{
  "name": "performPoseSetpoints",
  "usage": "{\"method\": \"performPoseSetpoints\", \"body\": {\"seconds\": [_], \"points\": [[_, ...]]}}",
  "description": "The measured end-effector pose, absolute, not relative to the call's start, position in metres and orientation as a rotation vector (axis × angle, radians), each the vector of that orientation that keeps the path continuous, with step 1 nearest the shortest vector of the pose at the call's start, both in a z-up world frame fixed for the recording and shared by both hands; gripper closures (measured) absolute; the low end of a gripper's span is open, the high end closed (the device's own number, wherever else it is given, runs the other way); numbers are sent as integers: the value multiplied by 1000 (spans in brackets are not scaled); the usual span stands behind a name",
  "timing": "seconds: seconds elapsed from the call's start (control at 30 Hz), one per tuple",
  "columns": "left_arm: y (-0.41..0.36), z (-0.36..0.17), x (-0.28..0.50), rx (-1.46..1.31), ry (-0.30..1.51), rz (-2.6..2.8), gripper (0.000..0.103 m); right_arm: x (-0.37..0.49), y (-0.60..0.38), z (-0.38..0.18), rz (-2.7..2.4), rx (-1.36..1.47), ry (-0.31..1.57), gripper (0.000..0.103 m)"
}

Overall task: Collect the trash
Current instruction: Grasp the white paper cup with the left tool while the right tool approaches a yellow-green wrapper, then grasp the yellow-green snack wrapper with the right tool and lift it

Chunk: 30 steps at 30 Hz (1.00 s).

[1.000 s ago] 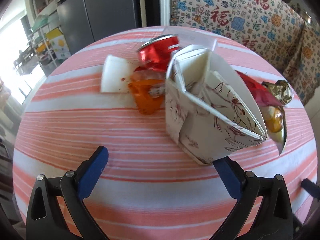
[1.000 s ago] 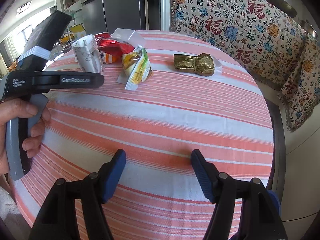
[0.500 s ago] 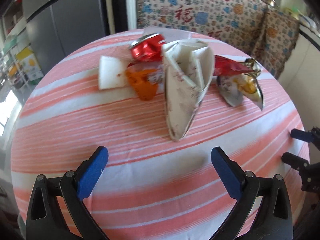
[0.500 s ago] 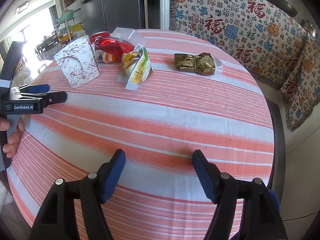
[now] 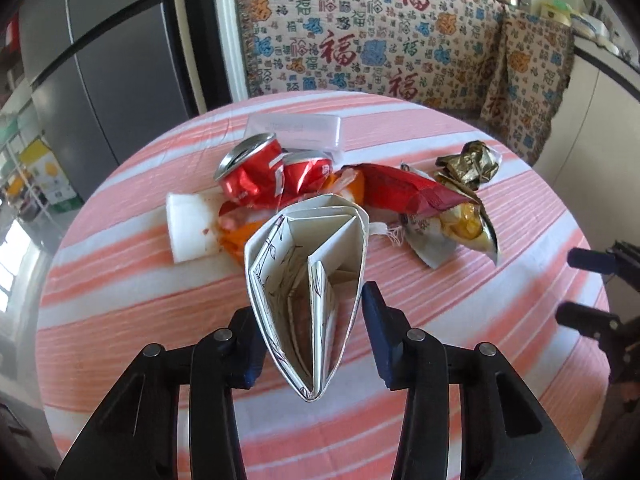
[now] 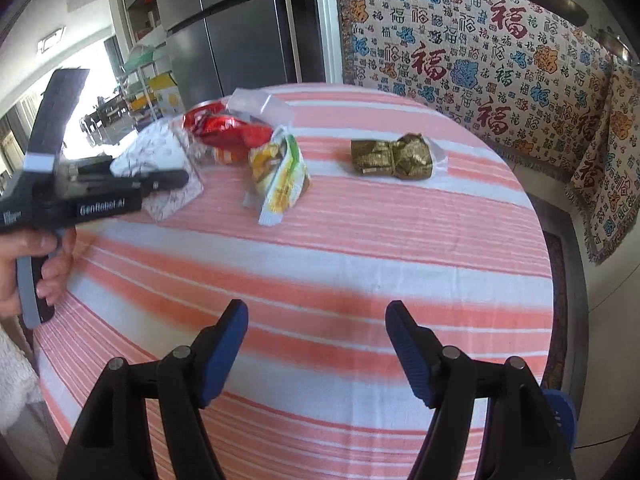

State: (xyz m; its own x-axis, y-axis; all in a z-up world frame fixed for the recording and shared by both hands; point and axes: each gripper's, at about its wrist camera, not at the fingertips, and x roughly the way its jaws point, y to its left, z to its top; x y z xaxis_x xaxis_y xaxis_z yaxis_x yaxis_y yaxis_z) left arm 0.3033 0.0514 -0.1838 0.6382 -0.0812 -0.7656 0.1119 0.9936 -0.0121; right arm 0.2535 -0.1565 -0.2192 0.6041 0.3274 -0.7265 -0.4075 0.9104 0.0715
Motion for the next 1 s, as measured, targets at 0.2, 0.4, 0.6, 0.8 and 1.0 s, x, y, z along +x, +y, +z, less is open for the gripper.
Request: {"method": "performPoseSetpoints", "body": {"seconds": [0.2, 0.4, 0.6, 0.8, 1.0], "points": [[61, -187, 253, -53, 911, -127, 58, 290, -127, -209, 496, -57, 810, 30], [57, -187, 232, -21, 905, -131, 58, 333, -85, -220, 493, -164, 878, 30], [56, -185, 226, -32, 905, -136, 58, 335, -99, -223, 493, -87, 895, 72], [40, -186, 212, -41, 915, -169, 58, 276, -136, -220, 473, -94, 934, 75], [27, -187, 205, -33, 913, -163, 34, 241, -166, -219, 477, -76, 928, 62]]}}
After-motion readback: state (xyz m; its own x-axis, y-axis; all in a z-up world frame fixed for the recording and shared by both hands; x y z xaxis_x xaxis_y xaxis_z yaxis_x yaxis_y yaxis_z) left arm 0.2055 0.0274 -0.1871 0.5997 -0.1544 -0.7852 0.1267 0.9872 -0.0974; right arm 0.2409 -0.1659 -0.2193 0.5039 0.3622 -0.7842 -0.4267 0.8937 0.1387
